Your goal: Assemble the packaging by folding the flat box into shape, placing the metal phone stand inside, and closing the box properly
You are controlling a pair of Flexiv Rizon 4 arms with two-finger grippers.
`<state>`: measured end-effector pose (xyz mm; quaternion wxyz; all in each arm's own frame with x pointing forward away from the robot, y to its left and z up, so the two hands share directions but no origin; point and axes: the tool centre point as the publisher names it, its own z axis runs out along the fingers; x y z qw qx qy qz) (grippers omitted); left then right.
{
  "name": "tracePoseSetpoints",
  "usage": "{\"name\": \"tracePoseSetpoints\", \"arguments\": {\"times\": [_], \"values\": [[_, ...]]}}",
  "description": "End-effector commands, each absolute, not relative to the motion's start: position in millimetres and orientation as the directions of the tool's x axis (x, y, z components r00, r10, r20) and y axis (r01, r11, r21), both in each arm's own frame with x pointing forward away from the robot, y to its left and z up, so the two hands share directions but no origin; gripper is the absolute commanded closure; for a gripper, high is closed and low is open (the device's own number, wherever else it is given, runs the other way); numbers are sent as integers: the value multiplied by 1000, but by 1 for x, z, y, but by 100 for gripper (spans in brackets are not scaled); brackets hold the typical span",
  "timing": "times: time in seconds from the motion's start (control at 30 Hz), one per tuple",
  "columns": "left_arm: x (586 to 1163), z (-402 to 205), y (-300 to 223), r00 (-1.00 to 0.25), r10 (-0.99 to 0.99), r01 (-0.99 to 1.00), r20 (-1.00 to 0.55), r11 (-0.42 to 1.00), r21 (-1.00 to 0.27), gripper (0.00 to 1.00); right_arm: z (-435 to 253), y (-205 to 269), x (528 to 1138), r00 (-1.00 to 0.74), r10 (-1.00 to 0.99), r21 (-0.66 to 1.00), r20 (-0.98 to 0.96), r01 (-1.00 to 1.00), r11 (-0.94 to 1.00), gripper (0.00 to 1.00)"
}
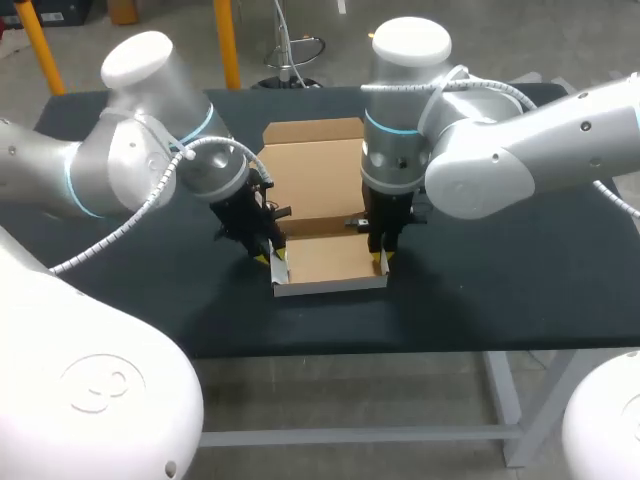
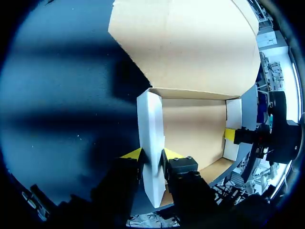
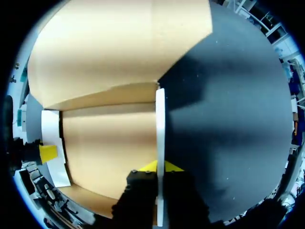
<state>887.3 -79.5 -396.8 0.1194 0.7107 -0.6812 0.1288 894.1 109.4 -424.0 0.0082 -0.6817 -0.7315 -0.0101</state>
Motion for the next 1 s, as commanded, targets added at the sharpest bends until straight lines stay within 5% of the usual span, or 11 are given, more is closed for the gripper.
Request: {"name": "tracePoseSetpoints", "arguments": {"times": [0.03,0.47,0.6,1.0], "values": [[889,-403,-86,44,-991,-999,125,-45,-3,76,-425,111,896,-71,997,-2,23,997,71,100],[889,-412,-83,53,-998,-999,43,-53,-1,85,-425,111,896,-71,997,-2,23,997,71,100],[890,-414,-82,56,-998,-998,23,-56,0,100,-425,111,896,-71,997,-2,23,997,71,100],[889,-419,-80,59,-998,-998,-12,-59,1,100,-422,112,895,-83,996,6,21,997,83,100]]}}
